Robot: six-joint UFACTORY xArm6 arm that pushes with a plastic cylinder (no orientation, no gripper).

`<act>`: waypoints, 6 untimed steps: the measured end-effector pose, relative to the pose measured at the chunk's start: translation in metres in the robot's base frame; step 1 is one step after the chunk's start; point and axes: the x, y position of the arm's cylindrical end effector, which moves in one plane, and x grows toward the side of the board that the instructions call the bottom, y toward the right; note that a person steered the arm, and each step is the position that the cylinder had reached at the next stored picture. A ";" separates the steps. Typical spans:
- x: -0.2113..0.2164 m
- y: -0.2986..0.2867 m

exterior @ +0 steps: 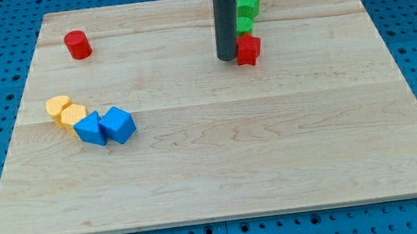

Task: Push the yellow heart top right to the blue cube

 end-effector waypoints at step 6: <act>0.065 -0.293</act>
